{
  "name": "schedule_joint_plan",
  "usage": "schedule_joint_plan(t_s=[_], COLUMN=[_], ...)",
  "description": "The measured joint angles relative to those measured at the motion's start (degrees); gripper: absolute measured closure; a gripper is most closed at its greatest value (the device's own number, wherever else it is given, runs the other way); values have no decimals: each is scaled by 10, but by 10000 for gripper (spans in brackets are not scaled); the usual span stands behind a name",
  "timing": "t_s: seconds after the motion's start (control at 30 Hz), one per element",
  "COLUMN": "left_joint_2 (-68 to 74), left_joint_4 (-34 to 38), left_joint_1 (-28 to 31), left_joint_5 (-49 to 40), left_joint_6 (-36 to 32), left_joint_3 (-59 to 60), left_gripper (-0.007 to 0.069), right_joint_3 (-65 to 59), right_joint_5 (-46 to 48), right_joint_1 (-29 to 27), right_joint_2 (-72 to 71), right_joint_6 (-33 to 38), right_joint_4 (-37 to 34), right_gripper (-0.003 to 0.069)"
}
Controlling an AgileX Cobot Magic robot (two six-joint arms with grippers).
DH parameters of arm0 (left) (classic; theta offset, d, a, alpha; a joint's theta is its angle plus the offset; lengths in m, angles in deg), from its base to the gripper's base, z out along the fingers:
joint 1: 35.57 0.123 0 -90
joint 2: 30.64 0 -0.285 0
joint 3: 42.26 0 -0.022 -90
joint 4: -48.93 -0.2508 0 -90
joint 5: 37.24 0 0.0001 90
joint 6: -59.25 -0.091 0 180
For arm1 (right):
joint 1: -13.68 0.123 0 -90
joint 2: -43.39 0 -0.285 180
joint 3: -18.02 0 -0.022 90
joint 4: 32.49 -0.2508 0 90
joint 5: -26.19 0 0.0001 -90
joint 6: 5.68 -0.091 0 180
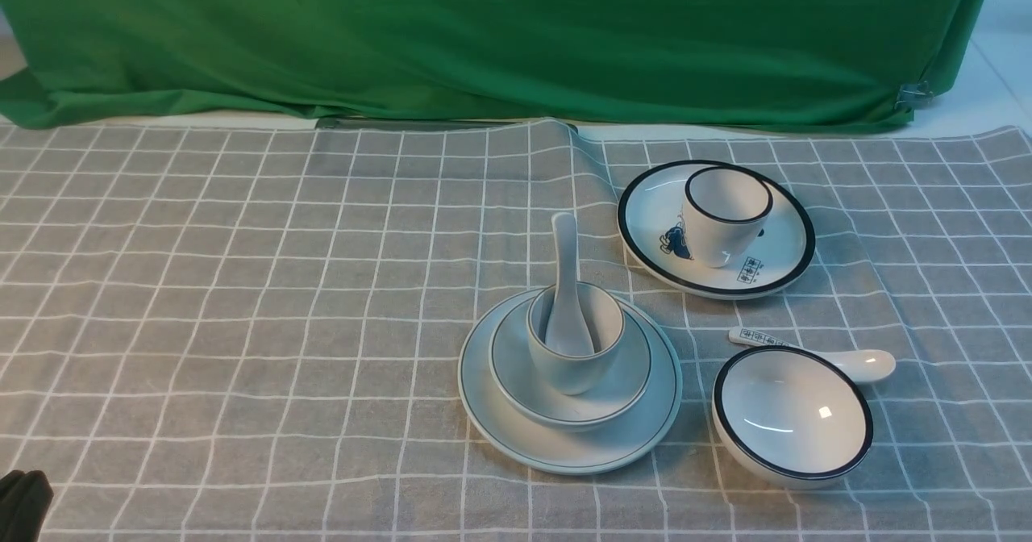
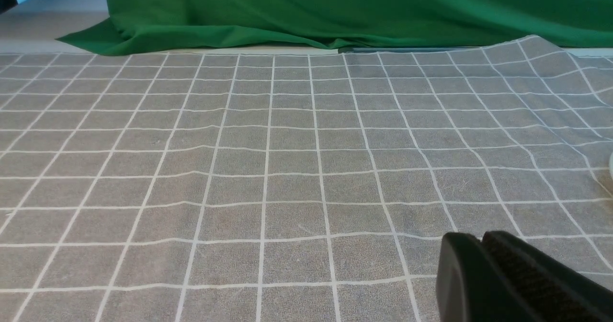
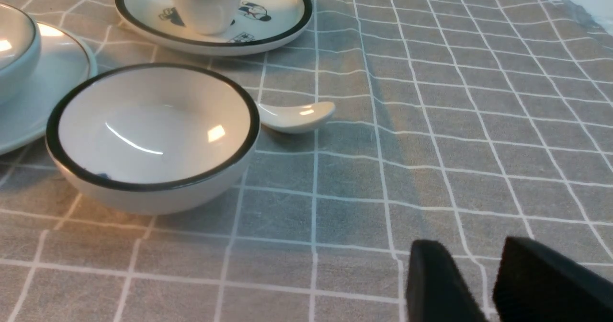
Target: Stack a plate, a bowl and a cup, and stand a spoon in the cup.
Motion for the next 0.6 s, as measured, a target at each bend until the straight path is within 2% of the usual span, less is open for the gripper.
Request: schedule_joint_plan(t_s=[0.6], left_joint_2=[0], left_joint_4=[0], left_joint_1=[0], left_joint_5=[0], left_joint_6=[-7], left_joint_3=[0], left_gripper=[607], right_joint_3=[0], right_joint_5=[0], right_joint_1=[0], right_joint_2=[0], right_joint_6=[0], right_joint_4=[0], right_gripper=[417])
